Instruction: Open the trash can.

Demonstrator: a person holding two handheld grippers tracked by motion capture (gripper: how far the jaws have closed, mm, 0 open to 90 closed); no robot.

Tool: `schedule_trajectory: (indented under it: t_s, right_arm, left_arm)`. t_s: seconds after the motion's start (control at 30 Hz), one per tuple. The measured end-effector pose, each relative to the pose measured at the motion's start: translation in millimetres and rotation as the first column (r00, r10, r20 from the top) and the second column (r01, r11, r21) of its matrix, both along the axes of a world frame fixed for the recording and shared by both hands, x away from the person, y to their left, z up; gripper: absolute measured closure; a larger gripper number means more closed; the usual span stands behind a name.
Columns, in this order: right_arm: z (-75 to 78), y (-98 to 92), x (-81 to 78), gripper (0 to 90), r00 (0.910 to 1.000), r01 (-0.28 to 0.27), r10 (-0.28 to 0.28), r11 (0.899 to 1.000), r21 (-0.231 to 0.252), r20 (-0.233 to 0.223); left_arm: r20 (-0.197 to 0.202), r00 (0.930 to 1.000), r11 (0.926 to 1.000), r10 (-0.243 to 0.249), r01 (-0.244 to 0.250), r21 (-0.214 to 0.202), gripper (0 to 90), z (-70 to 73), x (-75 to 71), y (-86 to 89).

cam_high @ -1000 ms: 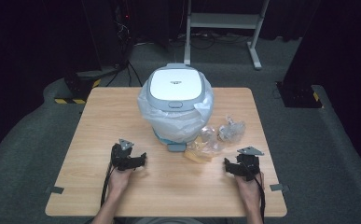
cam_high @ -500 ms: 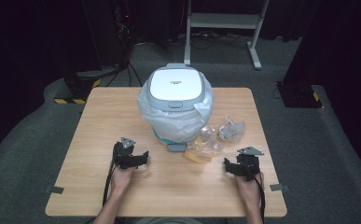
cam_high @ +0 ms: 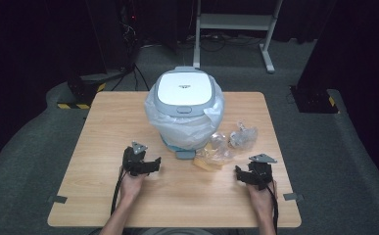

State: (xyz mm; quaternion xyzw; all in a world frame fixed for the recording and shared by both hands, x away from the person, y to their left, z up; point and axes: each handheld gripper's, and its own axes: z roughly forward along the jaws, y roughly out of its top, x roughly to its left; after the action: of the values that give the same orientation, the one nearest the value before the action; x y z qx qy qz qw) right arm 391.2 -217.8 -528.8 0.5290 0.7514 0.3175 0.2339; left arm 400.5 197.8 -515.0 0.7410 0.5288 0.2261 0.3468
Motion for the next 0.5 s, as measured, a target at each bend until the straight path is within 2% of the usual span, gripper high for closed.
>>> schedule_trajectory:
  t_s: [0.37,0.5]
  right_arm:
    - [0.0,0.0,0.0,20.5,1.0,0.0,0.0,1.0,0.0,0.0]
    - [0.0,0.1,-0.1,20.6,1.0,0.0,0.0,1.0,0.0,0.0]
  left_arm:
    - [-0.001,0.9989,0.9984,-0.047,0.047,-0.033,13.8,5.7,6.3,-15.2]
    - [0.001,0.9982,0.9977,-0.06,0.06,-0.031,12.8,7.1,8.2,-19.0]
